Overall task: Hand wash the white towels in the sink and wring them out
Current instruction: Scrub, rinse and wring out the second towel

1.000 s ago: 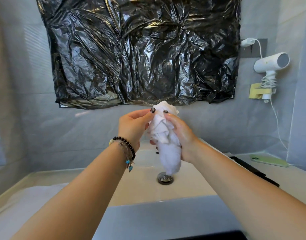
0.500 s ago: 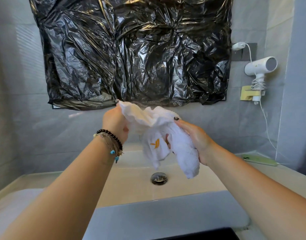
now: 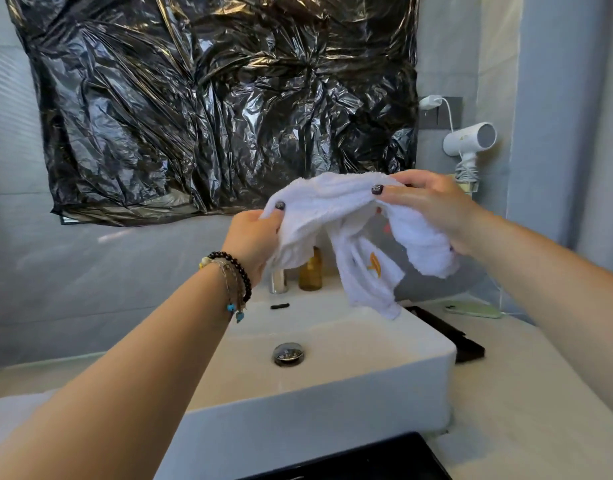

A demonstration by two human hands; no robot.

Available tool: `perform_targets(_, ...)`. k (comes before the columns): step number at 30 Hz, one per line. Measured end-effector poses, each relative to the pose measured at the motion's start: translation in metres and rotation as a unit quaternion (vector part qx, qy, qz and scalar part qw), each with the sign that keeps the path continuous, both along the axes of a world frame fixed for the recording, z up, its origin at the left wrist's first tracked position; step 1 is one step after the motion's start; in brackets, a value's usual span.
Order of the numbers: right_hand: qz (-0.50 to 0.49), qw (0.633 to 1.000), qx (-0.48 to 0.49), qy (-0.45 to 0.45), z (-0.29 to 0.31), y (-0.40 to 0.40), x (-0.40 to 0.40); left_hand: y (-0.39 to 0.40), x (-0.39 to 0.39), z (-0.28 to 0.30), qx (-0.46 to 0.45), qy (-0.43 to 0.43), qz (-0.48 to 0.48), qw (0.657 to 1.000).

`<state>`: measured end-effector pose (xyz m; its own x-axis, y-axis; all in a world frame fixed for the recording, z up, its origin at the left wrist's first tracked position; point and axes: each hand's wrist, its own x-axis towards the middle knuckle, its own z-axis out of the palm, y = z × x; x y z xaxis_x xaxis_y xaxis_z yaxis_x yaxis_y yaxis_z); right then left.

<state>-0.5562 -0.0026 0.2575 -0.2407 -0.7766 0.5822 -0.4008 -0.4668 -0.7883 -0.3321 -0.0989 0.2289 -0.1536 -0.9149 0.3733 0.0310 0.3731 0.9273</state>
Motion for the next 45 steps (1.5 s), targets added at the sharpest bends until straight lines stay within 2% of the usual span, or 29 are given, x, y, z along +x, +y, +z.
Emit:
perform_targets(2,-0.044,0.998,0.003,0.035,0.005,0.021,-0.019,0.010,-0.027,0.005,-0.008,0.003,0.000,1.000)
perform_targets(4,-0.076,0.996,0.011,0.034,0.004,0.040,-0.034,0.031,-0.056,0.010,0.021,0.019,-0.040,0.999)
perform_targets(5,-0.088,0.996,0.008,0.018,0.003,0.049,-0.041,0.039,-0.071,0.011,0.054,0.053,-0.084,0.994)
perform_targets(8,-0.142,0.989,0.003,-0.032,0.000,0.076,-0.064,0.069,-0.099,0.014,0.100,0.184,-0.269,0.940)
perform_targets(9,-0.144,0.988,0.008,-0.054,-0.001,0.085,-0.071,0.078,-0.109,0.014,0.096,0.193,-0.330,0.919)
perform_targets(10,-0.141,0.988,0.017,-0.068,-0.001,0.093,-0.076,0.091,-0.117,0.016,0.071,0.167,-0.357,0.916)
perform_targets(12,-0.183,0.982,0.033,-0.044,-0.001,0.108,-0.084,0.115,-0.130,0.019,0.005,0.119,-0.360,0.926)
perform_targets(15,-0.269,0.961,0.043,0.050,0.000,0.128,-0.095,0.132,-0.146,0.022,-0.046,0.116,-0.301,0.945)
perform_targets(20,-0.282,0.950,0.032,0.129,0.009,0.154,-0.102,0.146,-0.152,0.036,-0.022,0.196,-0.265,0.944)
perform_targets(22,-0.289,0.946,-0.003,0.144,0.021,0.162,-0.099,0.151,-0.149,0.045,-0.009,0.205,-0.226,0.952)
perform_targets(24,-0.300,0.940,-0.050,0.156,0.036,0.167,-0.095,0.147,-0.142,0.051,-0.020,0.175,-0.170,0.969)
perform_targets(27,-0.318,0.920,-0.108,0.202,0.056,0.172,-0.090,0.141,-0.124,0.055,-0.152,0.014,-0.030,0.988)
perform_targets(29,-0.348,0.891,-0.122,0.264,0.061,0.174,-0.085,0.141,-0.109,0.057,-0.225,-0.074,0.050,0.970)
perform_targets(31,-0.367,0.868,-0.137,0.304,0.060,0.175,-0.078,0.142,-0.093,0.060,-0.270,-0.111,0.057,0.955)
perform_targets(34,-0.363,0.859,-0.162,0.321,0.065,0.183,-0.065,0.142,-0.072,0.061,-0.327,-0.233,0.044,0.915)
perform_targets(36,-0.354,0.861,-0.154,0.332,0.071,0.192,-0.057,0.136,-0.061,0.060,-0.323,-0.261,0.046,0.908)
perform_targets(38,-0.348,0.863,-0.171,0.324,0.075,0.199,-0.051,0.128,-0.056,0.061,-0.272,-0.181,0.030,0.945)
perform_targets(40,-0.350,0.865,-0.183,0.311,0.080,0.206,-0.043,0.125,-0.056,0.061,-0.171,-0.043,-0.036,0.984)
perform_targets(41,-0.356,0.864,-0.167,0.313,0.082,0.210,-0.039,0.129,-0.059,0.059,-0.112,0.015,-0.079,0.990)
perform_targets(43,-0.380,0.868,-0.096,0.306,0.082,0.213,-0.037,0.143,-0.069,0.055,-0.023,0.073,-0.158,0.984)
perform_targets(44,-0.361,0.892,-0.058,0.264,0.078,0.216,-0.037,0.151,-0.075,0.053,0.003,0.084,-0.206,0.975)
perform_targets(45,-0.290,0.938,-0.021,0.187,0.070,0.219,-0.035,0.158,-0.083,0.051,0.015,0.095,-0.255,0.962)
